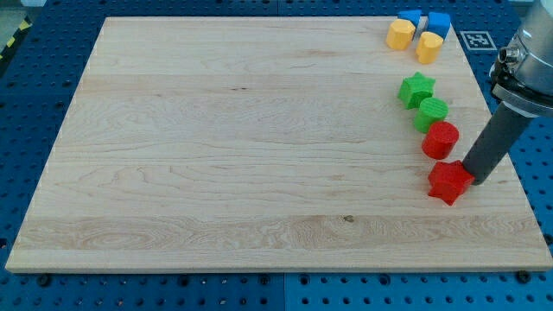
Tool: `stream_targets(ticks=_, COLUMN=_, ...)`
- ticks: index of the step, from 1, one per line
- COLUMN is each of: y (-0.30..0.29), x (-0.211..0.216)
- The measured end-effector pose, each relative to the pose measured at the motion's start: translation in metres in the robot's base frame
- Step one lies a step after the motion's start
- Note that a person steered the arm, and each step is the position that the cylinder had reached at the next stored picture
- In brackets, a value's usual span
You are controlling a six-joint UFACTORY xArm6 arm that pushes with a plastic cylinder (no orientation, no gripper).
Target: Point your arm at yellow heart
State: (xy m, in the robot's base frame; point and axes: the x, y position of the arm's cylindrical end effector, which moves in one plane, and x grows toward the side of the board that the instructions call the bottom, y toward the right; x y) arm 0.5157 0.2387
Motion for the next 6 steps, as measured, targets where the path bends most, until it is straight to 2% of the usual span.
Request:
stream_targets(ticks=2, y=0.015, x=-0.050)
stream_targets(ticks=4, y=0.015, x=-0.145)
stream_targets(ticks=6, y=0.012, x=-0.169)
